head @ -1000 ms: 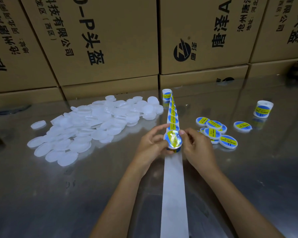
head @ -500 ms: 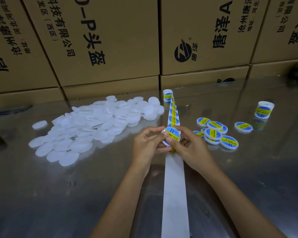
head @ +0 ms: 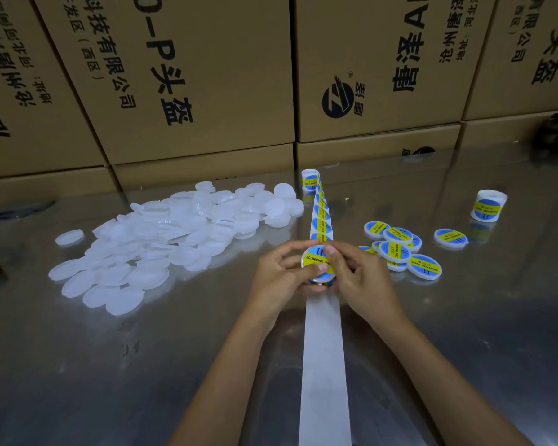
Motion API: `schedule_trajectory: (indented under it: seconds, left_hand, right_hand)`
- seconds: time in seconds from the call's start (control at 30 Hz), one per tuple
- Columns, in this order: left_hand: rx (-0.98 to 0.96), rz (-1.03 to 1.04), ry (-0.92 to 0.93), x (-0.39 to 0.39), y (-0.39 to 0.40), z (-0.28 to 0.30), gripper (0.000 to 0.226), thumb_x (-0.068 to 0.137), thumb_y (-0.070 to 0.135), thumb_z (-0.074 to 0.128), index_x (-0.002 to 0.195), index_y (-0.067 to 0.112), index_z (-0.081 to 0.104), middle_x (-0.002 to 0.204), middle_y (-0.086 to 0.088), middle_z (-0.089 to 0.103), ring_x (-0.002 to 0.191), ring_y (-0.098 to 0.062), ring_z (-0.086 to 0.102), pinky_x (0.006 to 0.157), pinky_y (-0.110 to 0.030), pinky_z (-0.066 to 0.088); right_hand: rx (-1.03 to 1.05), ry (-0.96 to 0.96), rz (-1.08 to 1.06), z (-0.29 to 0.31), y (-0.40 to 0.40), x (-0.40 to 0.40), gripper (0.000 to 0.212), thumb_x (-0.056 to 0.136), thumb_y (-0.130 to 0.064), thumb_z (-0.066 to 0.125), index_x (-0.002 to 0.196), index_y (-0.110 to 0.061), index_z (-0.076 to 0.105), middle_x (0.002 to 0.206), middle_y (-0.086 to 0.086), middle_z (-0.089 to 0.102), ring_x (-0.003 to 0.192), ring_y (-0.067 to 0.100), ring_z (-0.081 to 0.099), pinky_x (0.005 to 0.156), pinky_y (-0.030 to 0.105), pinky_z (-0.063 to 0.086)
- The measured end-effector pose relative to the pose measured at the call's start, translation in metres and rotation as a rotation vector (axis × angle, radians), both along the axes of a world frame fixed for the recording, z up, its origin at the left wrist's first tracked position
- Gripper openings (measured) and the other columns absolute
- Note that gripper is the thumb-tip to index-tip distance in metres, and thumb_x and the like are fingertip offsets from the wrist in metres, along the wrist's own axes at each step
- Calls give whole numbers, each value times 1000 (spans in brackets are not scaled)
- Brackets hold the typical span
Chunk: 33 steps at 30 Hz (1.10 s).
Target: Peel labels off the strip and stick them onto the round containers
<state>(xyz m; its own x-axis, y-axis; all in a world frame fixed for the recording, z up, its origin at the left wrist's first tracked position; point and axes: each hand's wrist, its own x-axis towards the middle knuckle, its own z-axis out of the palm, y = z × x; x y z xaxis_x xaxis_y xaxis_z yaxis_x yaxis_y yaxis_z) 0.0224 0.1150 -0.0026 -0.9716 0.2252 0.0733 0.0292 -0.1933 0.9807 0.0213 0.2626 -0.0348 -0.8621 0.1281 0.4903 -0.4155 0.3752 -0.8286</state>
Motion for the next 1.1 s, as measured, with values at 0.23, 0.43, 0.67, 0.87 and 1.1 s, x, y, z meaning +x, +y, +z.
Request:
schedule_trajectory:
  seconds: [0.23, 0.43, 0.67, 0.87, 1.1]
  left_hand:
    - [55, 129, -26, -2, -2, -1, 17, 88, 11, 74, 105, 10, 75, 92, -12, 78, 81, -25, 76, 60, -29, 61]
    - [76, 85, -106, -1, -1, 2, 22, 95, 27, 66, 104, 10, 76, 95, -13, 77, 83, -27, 76, 60, -30, 61]
    - [75, -74, -100, 0, -4, 0, 22, 93, 11, 67, 114, 12, 73, 107, -13, 76, 93, -29, 75, 70, -31, 62]
    - [44, -114, -105, 0, -1, 1, 35, 86, 0, 73, 119, 9, 68, 105, -14, 76, 87, -27, 76, 67, -27, 60]
    - [140, 186, -85, -6, -8, -2, 22, 83, 6, 78, 100, 3, 65, 91, -15, 77, 75, -25, 75, 59, -27, 59]
  right_hand:
    - [-47, -70, 145, 10, -7, 8, 18, 99, -40, 52, 98, -28, 66, 61, 12, 60, 54, 19, 55, 57, 31, 47]
    - [72, 16, 26, 6, -3, 7, 23, 83, -41, 75, 87, -22, 62, 54, 0, 53, 50, 16, 43, 50, 30, 36]
    - [74, 48, -85, 3, 2, 3, 28, 92, -40, 65, 76, -18, 66, 47, 8, 45, 46, 20, 37, 47, 31, 30]
    - [31, 46, -136, 1, 3, 0, 30, 98, -38, 57, 79, -20, 72, 55, 6, 61, 55, 27, 57, 53, 43, 45]
    - [42, -66, 65, 1, -4, 2, 18, 94, -45, 60, 95, -29, 67, 58, 1, 60, 54, 15, 54, 61, 38, 48]
